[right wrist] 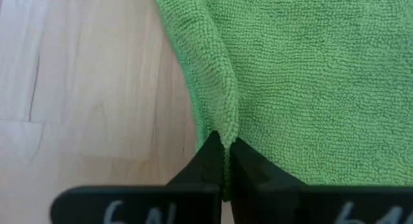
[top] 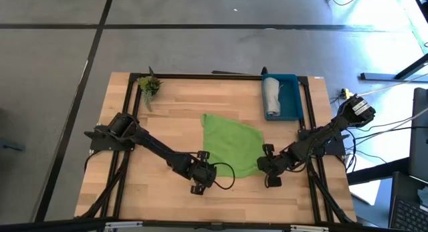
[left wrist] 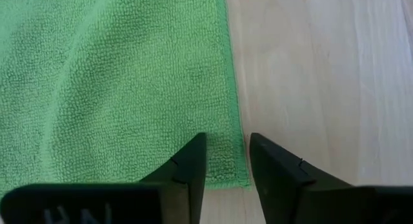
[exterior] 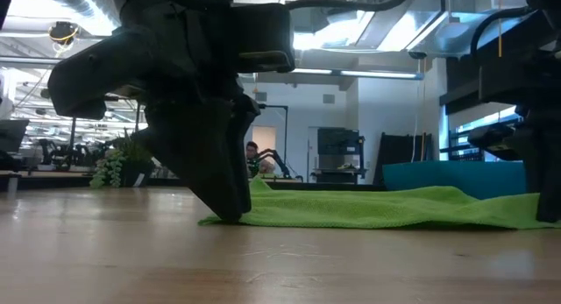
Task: Roll microfiber towels into tight, uniform cylinder then place into a basket
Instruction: Roll the green towel
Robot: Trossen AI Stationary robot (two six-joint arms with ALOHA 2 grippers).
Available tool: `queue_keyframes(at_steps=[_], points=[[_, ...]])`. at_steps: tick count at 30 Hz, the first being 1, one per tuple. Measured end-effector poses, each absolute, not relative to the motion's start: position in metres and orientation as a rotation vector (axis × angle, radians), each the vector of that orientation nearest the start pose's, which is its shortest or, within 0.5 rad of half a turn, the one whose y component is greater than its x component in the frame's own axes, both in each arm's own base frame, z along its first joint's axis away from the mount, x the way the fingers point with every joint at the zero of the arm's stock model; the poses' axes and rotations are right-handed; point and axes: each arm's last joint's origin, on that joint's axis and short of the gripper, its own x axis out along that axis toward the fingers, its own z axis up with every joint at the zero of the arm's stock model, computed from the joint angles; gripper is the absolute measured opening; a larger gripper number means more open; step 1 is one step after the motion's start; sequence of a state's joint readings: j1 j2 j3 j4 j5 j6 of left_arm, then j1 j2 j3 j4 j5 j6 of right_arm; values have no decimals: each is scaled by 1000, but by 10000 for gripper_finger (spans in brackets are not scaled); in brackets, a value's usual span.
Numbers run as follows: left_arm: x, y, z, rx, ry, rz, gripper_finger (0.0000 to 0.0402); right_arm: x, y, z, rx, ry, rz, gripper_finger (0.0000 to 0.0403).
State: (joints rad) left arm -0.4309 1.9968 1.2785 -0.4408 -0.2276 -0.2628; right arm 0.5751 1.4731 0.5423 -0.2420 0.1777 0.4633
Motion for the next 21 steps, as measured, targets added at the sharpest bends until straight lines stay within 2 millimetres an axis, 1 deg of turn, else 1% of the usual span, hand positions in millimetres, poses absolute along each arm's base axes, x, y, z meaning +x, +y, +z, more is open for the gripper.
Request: queue_keyframes(at_steps=[5,9,15,21], points=[[358,-157,140,156,1101,-10,128,192,119,117,-23,1137,87,4],[354,-154,139,187,1144,21,134,192,119,117,-20,1137,85,6],[353,-154,136,160,1159,46,134,193,119,117,-18,1133,85,6],[354,-154,125,176,1189,53,119,193,119,117,-17,1131,83,6]])
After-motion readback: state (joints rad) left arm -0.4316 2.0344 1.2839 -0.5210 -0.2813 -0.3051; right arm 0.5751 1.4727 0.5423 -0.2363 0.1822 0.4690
